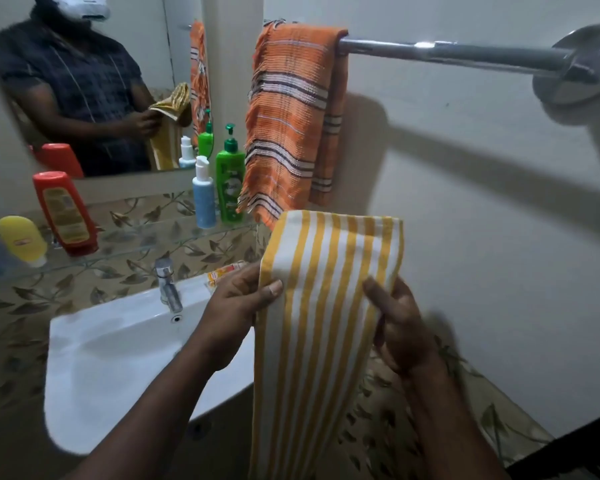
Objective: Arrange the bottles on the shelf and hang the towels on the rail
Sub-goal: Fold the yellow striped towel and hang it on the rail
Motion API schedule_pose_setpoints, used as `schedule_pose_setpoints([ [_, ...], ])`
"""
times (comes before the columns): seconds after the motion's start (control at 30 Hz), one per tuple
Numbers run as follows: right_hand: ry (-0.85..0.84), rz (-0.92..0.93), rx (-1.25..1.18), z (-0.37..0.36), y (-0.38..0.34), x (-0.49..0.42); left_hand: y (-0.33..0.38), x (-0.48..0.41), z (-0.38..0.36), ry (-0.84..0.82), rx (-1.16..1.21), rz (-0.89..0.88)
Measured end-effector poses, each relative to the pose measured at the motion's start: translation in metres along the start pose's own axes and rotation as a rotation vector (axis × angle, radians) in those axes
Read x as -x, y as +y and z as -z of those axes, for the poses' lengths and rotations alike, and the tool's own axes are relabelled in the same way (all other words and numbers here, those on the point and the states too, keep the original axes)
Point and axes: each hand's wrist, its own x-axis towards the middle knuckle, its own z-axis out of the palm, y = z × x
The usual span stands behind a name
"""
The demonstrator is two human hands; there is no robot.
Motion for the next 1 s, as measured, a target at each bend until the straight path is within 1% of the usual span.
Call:
schedule_pose_setpoints([
  [0.03, 0.008, -0.014, 0.051, 0.002, 0.001, 0.0, 0.001, -0.005, -0.002, 0.012, 0.012, 0.0],
  [0.1, 0.077, 0.04, 0.171, 0.004, 0.0, -0.004, 0.005, -0.013, -0.008, 0.009, 0.027, -0.005],
  [0.17, 0.11, 0.068, 0.168, 0.001, -0.008, -0.006, 0.007, -0.019, -0.012, 0.005, 0.028, -0.019],
  [0.27, 0.119, 0.114, 0.13, -0.009, -0.026, -0.009, 0.022, -0.031, -0.013, 0.012, 0.033, -0.098],
  [0.4, 0.124, 0.242, 0.156, -0.026, -0.063, -0.01, 0.062, -0.05, -0.012, -0.114, 0.047, -0.237],
  [0.47, 0.167, 0.337, 0.219, -0.04, -0.084, -0.011, 0.082, -0.061, -0.01, -0.196, 0.064, -0.291],
  [0.63, 0.367, 0.555, 0.407, -0.074, -0.136, -0.02, 0.126, -0.105, -0.017, -0.316, 0.132, -0.399],
  [0.7, 0.443, 0.634, 0.503, -0.085, -0.155, -0.024, 0.145, -0.12, -0.022, -0.395, 0.175, -0.435],
  [0.8, 0.611, 0.738, 0.68, -0.104, -0.187, -0.029, 0.178, -0.14, -0.029, -0.526, 0.192, -0.5],
  [0.87, 0.705, 0.823, 0.821, -0.117, -0.212, -0.033, 0.198, -0.155, -0.036, -0.584, 0.206, -0.547],
  [0.93, 0.81, 0.862, 0.966, -0.128, -0.237, -0.04, 0.217, -0.167, -0.044, -0.603, 0.212, -0.596],
  [0.97, 0.852, 0.855, 1.023, -0.13, -0.248, -0.044, 0.225, -0.174, -0.049, -0.581, 0.18, -0.621],
  [1.0, 0.902, 0.836, 1.099, -0.13, -0.259, -0.05, 0.233, -0.181, -0.055, -0.525, 0.1, -0.652],
])
